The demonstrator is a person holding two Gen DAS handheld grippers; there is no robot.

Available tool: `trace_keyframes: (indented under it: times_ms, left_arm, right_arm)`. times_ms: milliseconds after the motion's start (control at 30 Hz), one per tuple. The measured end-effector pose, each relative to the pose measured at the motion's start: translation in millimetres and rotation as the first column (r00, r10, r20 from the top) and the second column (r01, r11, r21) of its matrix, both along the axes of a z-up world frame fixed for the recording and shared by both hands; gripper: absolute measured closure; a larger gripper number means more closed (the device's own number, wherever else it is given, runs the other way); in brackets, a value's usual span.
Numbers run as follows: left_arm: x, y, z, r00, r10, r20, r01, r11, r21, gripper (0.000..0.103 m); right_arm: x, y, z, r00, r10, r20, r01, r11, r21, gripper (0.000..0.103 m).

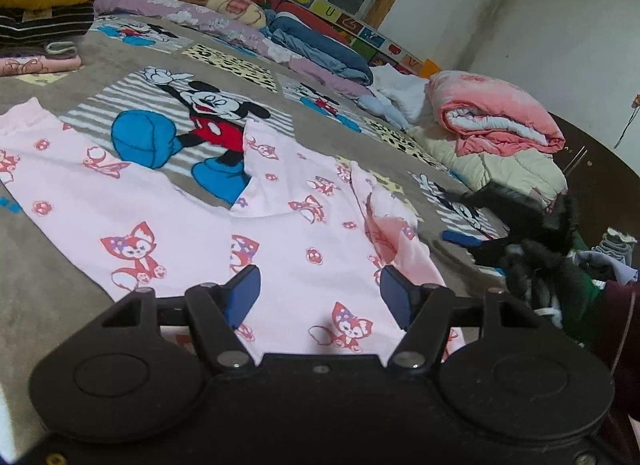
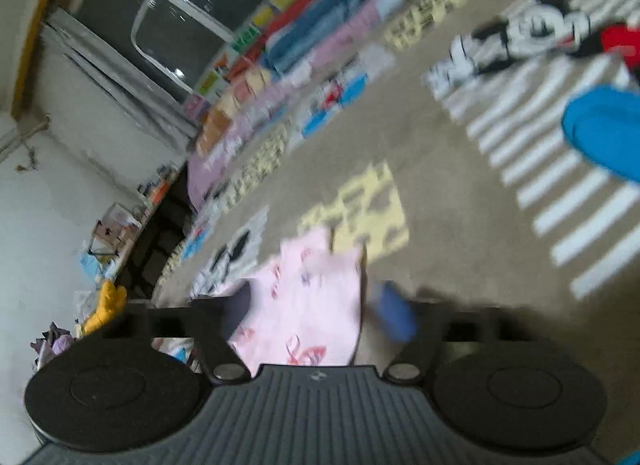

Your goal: Fold clothes

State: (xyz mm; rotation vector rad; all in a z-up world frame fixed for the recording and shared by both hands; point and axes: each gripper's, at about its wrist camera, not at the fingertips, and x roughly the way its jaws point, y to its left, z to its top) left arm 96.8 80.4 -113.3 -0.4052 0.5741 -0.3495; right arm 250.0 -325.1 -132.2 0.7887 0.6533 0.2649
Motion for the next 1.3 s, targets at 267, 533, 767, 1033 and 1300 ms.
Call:
trace_keyframes:
  times_ms: [267,533,767,1033,1300]
  left_arm:
    - [12.0,-3.6,-6.9,1.0,-0.018,-0.025,0.018,1.0,0.005,0.038]
    - [19.6,-2.5,-10.7,0.999,-0.024,-0.042,0.024,1.0,-0.015,0.038]
    - [15.8,-5.3,-11.9,0.998,-0.031,-0.046,0.031,1.0,0.002,0.038]
    - [9.0,-17.1,-10.6,0.998,-0.063,-0.029,0.064,0.997,0.039,0.038]
    - [6.0,-30.1,-14.9,0.994,-0.104,-0.036,0.106,0.992,0.072,0.038]
  right_arm:
    - [28.7,7.9,-30.5,0.999,-0.004,-0.046,0.006,0.999,0.039,0.052]
    - [45.3,7.8,-37.8,1.0,0.02,-0.014,-0.019,0.999,0.046,0.093]
    - [23.0,4.9,-9.2,0.995,-0.029,0.099,0.03,1.0,-0.005,0.097]
    - [-28.2,-36.3,25.6,0.975,-0.133,0.176,0.137,0.99,-0.013,0.097]
    - [-93.3,-79.4,29.3,0.941,-0.269,0.203,0.266,0.963,0.043,0.097]
